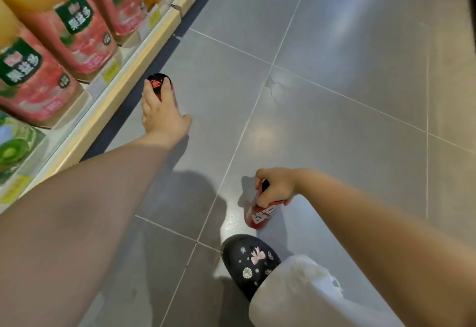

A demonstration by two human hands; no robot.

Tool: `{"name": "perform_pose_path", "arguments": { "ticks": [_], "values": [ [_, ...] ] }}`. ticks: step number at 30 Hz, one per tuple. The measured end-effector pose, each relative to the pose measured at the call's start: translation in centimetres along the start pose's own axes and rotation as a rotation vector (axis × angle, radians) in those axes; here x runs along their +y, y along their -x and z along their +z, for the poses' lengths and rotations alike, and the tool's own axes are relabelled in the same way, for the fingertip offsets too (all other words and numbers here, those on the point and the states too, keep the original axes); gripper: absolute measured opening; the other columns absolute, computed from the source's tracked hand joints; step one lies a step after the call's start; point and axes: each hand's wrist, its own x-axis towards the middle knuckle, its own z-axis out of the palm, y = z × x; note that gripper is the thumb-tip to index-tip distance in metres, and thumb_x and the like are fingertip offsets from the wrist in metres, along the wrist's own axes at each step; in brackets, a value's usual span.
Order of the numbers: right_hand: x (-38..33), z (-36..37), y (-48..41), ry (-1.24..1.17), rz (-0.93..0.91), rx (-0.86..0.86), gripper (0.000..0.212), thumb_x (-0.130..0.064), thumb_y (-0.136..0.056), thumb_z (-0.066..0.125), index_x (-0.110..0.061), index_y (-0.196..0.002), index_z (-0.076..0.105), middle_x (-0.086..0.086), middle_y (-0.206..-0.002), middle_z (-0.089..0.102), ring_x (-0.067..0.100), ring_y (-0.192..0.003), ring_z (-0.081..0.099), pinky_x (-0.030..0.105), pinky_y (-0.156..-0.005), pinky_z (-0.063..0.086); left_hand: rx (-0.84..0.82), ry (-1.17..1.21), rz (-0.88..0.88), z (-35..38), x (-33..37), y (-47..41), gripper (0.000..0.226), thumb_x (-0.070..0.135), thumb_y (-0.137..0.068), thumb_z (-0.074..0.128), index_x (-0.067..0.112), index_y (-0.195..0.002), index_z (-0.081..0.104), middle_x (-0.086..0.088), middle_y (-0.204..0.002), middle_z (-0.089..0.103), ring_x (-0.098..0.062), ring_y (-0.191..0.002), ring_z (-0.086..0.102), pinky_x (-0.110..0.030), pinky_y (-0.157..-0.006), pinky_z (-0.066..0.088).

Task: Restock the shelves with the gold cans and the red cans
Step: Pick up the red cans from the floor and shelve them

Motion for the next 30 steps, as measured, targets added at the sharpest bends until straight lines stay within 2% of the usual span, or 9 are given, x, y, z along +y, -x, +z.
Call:
{"name": "perform_pose_path", "arguments": {
  "ticks": [3,6,8,13,17,20,23,27,30],
  "values": [
    [-2.2,-1.1,-1.1,-0.013,-0.115,0.114,0.038,-0.034,-0.074,0.07,-0.024,-0.103,0.049,-0.001,-0.102,0.053,0.025,-0.094,0.056,0.027,-0.055,0.053,-0.036,-0.003,-0.019,-0.3,-0.5,-0.9,0.084,0.028,-0.08,0.065,0.025,-0.147,0.015,-0.014,-0.156,-0.001,-0.039,-0.14,0.008,-0.053,-0.111,0.021],
    [-4.9,-1.5,-2.6,-0.039,-0.228,0.254,0.03,-0.032,-0.071,0.072,-0.023,-0.093,0.053,-0.004,-0.091,0.054,0.019,-0.08,0.059,0.025,-0.051,0.05,-0.064,-0.04,-0.002,-0.9,-0.9,-1.8,0.082,0.03,-0.081,0.065,0.023,-0.147,0.017,-0.012,-0.156,0.001,-0.039,-0.139,0.012,-0.051,-0.11,0.024],
    [-6.5,-1.7,-3.5,-0.054,-0.301,0.336,0.026,-0.03,-0.071,0.073,-0.024,-0.087,0.054,-0.006,-0.083,0.055,0.011,-0.068,0.057,0.017,-0.049,0.043,-0.059,-0.043,0.001,-1.3,-1.0,-2.3,0.081,0.029,-0.08,0.066,0.022,-0.146,0.019,-0.012,-0.153,0.009,-0.037,-0.136,0.019,-0.05,-0.108,0.028],
    [-9.1,-2.0,-5.5,-0.132,-0.372,0.438,0.028,-0.033,-0.07,0.075,-0.026,-0.086,0.053,0.007,-0.099,0.056,0.019,-0.076,0.056,0.024,-0.056,0.039,0.039,-0.061,-0.015,-2.1,-0.9,-3.3,0.065,0.024,-0.076,0.072,0.019,-0.13,0.037,-0.015,-0.131,0.031,-0.037,-0.119,0.036,-0.049,-0.096,0.04],
    [-10.0,-2.1,-6.4,-0.136,-0.376,0.494,0.026,-0.032,-0.071,0.072,-0.027,-0.088,0.053,0.01,-0.102,0.056,0.023,-0.082,0.055,0.026,-0.066,0.04,-0.044,0.106,-0.033,-2.1,-1.3,-3.1,0.057,0.017,-0.072,0.073,0.015,-0.117,0.039,-0.014,-0.124,0.045,-0.036,-0.11,0.05,-0.05,-0.09,0.045],
    [-10.2,-2.1,-6.6,-0.134,-0.363,0.567,0.029,-0.036,-0.07,0.069,-0.025,-0.091,0.053,0.007,-0.1,0.055,0.023,-0.085,0.056,0.033,-0.072,0.048,-0.022,0.218,-0.059,-2.9,-3.2,-1.9,0.053,0.023,-0.067,0.076,0.018,-0.109,0.044,-0.008,-0.113,0.054,-0.028,-0.101,0.055,-0.044,-0.086,0.048],
    [-10.2,-1.8,-6.2,-0.192,-0.345,0.636,0.04,-0.041,-0.072,0.065,-0.023,-0.101,0.044,0.005,-0.099,0.057,0.027,-0.087,0.057,0.042,-0.076,0.051,0.038,0.279,-0.091,-4.4,-5.2,0.2,0.04,0.034,-0.072,0.07,0.025,-0.103,0.047,-0.001,-0.105,0.059,-0.021,-0.093,0.058,-0.037,-0.079,0.049],
    [-11.5,-1.5,-4.9,-0.284,-0.446,0.692,0.05,-0.043,-0.067,0.065,-0.029,-0.105,0.035,0.001,-0.095,0.056,0.024,-0.084,0.058,0.036,-0.068,0.05,0.06,0.145,-0.081,-8.5,-7.0,3.5,0.029,0.05,-0.071,0.051,0.028,-0.09,0.048,0.003,-0.09,0.06,-0.02,-0.078,0.056,-0.029,-0.057,0.039],
    [-13.9,-1.3,-3.2,-0.425,-0.568,0.707,0.059,-0.048,-0.058,0.066,-0.037,-0.105,0.034,-0.008,-0.093,0.055,0.014,-0.085,0.059,0.03,-0.065,0.051,0.111,0.017,-0.082,-12.5,-7.3,5.9,0.036,0.058,-0.07,0.047,0.03,-0.091,0.051,0.003,-0.093,0.063,-0.023,-0.081,0.057,-0.031,-0.061,0.04]
  ]
}}
